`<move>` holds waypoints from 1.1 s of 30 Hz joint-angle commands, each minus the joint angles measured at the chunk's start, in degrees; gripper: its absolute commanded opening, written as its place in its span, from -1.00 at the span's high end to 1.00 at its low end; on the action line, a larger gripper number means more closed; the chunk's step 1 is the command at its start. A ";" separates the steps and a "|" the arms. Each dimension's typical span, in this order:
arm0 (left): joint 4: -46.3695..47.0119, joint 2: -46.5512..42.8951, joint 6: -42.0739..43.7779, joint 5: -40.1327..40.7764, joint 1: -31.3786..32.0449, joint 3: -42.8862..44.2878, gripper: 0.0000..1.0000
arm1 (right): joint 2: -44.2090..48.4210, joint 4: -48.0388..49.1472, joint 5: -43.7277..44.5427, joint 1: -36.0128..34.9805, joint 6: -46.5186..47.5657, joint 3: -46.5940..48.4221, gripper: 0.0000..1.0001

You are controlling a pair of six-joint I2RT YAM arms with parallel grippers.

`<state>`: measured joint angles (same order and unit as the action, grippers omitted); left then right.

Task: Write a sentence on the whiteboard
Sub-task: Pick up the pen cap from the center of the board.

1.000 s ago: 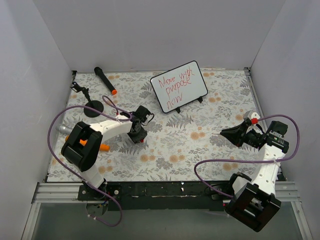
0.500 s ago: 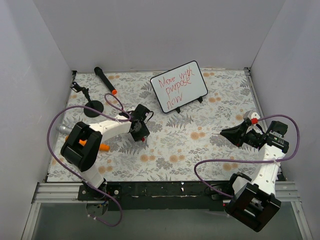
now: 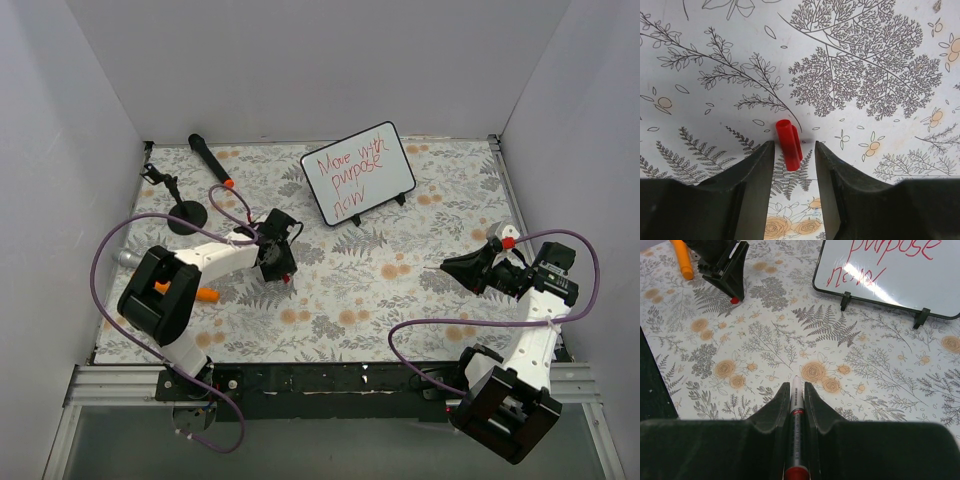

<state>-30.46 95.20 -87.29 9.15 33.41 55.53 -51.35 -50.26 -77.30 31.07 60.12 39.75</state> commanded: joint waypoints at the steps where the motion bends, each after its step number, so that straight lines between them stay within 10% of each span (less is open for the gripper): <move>1: -1.19 -0.63 3.35 -1.93 -1.77 -4.72 0.25 | 0.73 -3.00 -1.36 0.13 2.72 3.14 0.97; 33: -8.04 5.70 14.33 -5.63 -1.59 1.42 0.80 | 0.99 -5.64 -1.54 -0.31 6.24 3.67 0.97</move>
<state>-34.04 98.32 -76.58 3.46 30.94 59.09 -50.98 -54.59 -77.34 31.00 65.36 41.15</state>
